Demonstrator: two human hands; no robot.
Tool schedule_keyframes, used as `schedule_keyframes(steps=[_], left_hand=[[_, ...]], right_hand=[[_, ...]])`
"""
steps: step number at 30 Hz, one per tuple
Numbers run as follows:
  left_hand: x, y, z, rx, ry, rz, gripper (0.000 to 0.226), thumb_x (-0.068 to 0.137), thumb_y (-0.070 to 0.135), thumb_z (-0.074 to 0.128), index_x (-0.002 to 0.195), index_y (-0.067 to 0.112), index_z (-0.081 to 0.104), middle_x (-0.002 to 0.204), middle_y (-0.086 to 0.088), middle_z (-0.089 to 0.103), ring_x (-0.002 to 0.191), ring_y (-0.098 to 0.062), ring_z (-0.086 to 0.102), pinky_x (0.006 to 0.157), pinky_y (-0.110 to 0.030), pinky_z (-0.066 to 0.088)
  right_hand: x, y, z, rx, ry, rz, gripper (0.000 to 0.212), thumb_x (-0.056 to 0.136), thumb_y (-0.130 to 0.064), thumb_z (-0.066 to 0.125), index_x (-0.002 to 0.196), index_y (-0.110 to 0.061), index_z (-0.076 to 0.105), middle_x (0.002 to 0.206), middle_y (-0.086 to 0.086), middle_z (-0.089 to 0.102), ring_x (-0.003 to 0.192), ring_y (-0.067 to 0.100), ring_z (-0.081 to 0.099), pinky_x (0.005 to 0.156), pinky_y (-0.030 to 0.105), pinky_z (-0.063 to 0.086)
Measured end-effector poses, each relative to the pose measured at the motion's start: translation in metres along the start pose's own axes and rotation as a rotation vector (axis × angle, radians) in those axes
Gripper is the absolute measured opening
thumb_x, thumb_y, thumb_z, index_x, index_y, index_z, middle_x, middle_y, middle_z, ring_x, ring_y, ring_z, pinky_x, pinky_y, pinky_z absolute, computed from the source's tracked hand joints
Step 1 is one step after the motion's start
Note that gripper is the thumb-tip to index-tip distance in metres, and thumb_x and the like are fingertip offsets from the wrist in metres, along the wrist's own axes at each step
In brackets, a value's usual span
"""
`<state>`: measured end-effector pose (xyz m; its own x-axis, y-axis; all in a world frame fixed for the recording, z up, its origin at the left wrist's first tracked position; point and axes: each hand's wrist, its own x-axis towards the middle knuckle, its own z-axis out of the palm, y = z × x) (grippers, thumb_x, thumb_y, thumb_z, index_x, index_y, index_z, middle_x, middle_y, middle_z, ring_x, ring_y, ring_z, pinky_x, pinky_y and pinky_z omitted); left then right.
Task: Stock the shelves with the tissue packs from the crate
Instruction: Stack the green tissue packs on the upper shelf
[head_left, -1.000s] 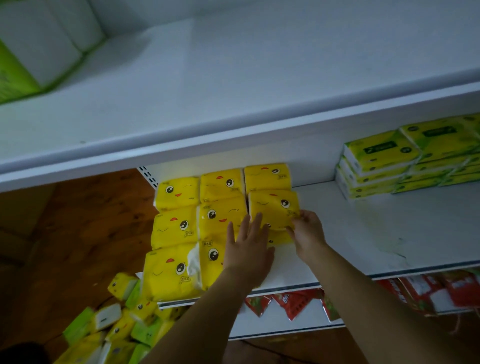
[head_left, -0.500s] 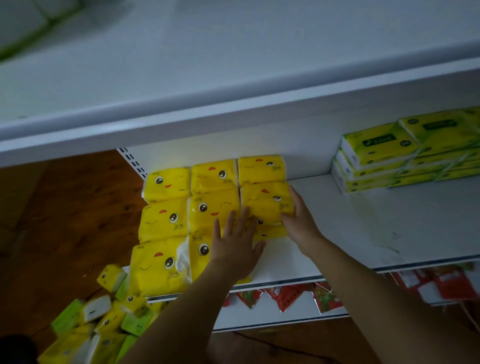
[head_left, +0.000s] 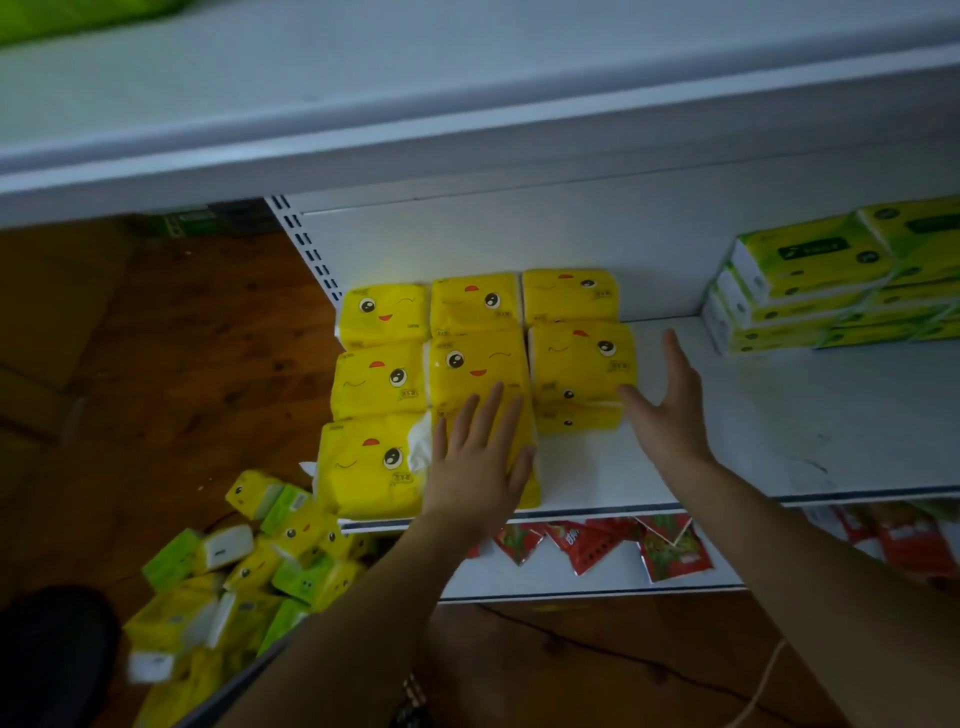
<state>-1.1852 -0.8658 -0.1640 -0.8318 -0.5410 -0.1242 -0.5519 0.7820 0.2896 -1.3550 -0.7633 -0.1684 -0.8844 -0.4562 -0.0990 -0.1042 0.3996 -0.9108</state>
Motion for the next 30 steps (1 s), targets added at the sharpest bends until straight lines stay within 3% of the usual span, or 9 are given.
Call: schedule_keyframes(steps=[3, 5, 9, 12, 15, 18, 23, 27, 30], left_hand=[[-0.022, -0.009, -0.005, -0.077, 0.036, -0.056, 0.091, 0.070, 0.073, -0.017, 0.149, 0.031, -0.002, 0.158, 0.009, -0.010, 0.141, -0.009, -0.018, 0.113, -0.034, -0.011], [-0.039, -0.021, -0.007, -0.124, 0.098, -0.092, 0.095, 0.069, 0.076, -0.020, 0.149, 0.029, -0.002, 0.158, 0.009, -0.007, 0.144, -0.011, -0.013, 0.113, -0.032, -0.009], [-0.078, -0.059, -0.013, -0.210, 0.205, -0.181, 0.099, 0.071, 0.077, -0.018, 0.150, 0.023, 0.009, 0.158, 0.002, 0.005, 0.146, -0.018, 0.002, 0.116, -0.034, 0.003], [-0.116, -0.088, -0.018, -0.273, 0.235, -0.290, 0.097, 0.075, 0.079, -0.009, 0.150, 0.020, 0.013, 0.158, -0.001, 0.008, 0.145, -0.021, 0.008, 0.116, -0.038, 0.011], [-0.156, -0.117, -0.019, -0.354, 0.255, -0.442, 0.066, 0.095, 0.057, 0.023, 0.150, 0.021, 0.012, 0.158, 0.001, 0.004, 0.146, -0.020, 0.006, 0.116, -0.037, 0.011], [-0.205, -0.152, -0.015, -0.396, 0.273, -0.560, 0.061, 0.098, 0.044, 0.033, 0.150, 0.022, 0.010, 0.158, 0.001, 0.002, 0.145, -0.020, 0.005, 0.115, -0.037, 0.012], [-0.305, -0.211, -0.003, -0.435, 0.241, -0.677, 0.076, 0.087, 0.060, 0.023, 0.150, 0.018, 0.015, 0.158, -0.003, 0.007, 0.145, -0.020, 0.007, 0.115, -0.034, 0.012], [-0.373, -0.252, 0.001, -0.514, 0.245, -0.777, 0.061, 0.098, 0.037, 0.039, 0.149, 0.013, 0.018, 0.158, -0.006, 0.008, 0.146, -0.020, 0.007, 0.115, -0.034, 0.012], [-0.408, -0.282, 0.008, -0.597, 0.220, -0.846, 0.060, 0.098, 0.036, 0.038, 0.150, 0.015, 0.016, 0.158, -0.004, 0.005, 0.146, -0.020, 0.006, 0.115, -0.035, 0.012]], right_hand=[[-0.021, -0.006, 0.006, -0.128, 0.075, -0.135, 0.069, 0.088, -0.012, 0.060, 0.146, -0.016, 0.024, 0.152, 0.013, 0.023, 0.142, 0.025, 0.018, 0.114, 0.037, 0.020], [-0.036, -0.017, 0.015, -0.174, 0.077, -0.214, 0.067, 0.088, -0.013, 0.061, 0.145, -0.016, 0.026, 0.152, 0.013, 0.023, 0.142, 0.025, 0.017, 0.109, 0.028, 0.018], [-0.071, -0.041, 0.049, -0.183, 0.018, -0.354, 0.065, 0.087, -0.014, 0.062, 0.143, -0.017, 0.031, 0.150, 0.013, 0.026, 0.141, 0.025, 0.020, 0.101, 0.014, 0.016], [-0.112, -0.053, 0.080, -0.157, -0.088, -0.434, 0.062, 0.087, -0.020, 0.061, 0.142, -0.020, 0.032, 0.148, 0.010, 0.030, 0.140, 0.022, 0.024, 0.103, 0.017, 0.020], [-0.160, -0.060, 0.114, -0.130, -0.206, -0.490, 0.061, 0.085, -0.026, 0.058, 0.139, -0.029, 0.030, 0.147, 0.007, 0.033, 0.138, 0.018, 0.027, 0.102, 0.006, 0.018], [-0.212, -0.065, 0.146, -0.123, -0.315, -0.493, 0.062, 0.086, -0.026, 0.060, 0.136, -0.034, 0.026, 0.147, 0.004, 0.032, 0.137, 0.013, 0.026, 0.094, -0.005, 0.016], [-0.302, -0.063, 0.197, -0.145, -0.468, -0.423, 0.065, 0.082, -0.044, 0.052, 0.140, -0.029, 0.027, 0.149, -0.001, 0.029, 0.139, 0.007, 0.021, 0.108, 0.019, 0.021], [-0.367, -0.052, 0.231, -0.222, -0.675, -0.322, 0.067, 0.090, -0.030, 0.058, 0.145, -0.031, 0.021, 0.150, -0.005, 0.025, 0.139, 0.008, 0.020, 0.107, 0.019, 0.021], [-0.405, -0.044, 0.257, -0.252, -0.928, -0.092, 0.066, 0.091, -0.031, 0.057, 0.146, -0.033, 0.019, 0.147, -0.002, 0.032, 0.131, 0.014, 0.037, 0.100, 0.027, 0.035]])
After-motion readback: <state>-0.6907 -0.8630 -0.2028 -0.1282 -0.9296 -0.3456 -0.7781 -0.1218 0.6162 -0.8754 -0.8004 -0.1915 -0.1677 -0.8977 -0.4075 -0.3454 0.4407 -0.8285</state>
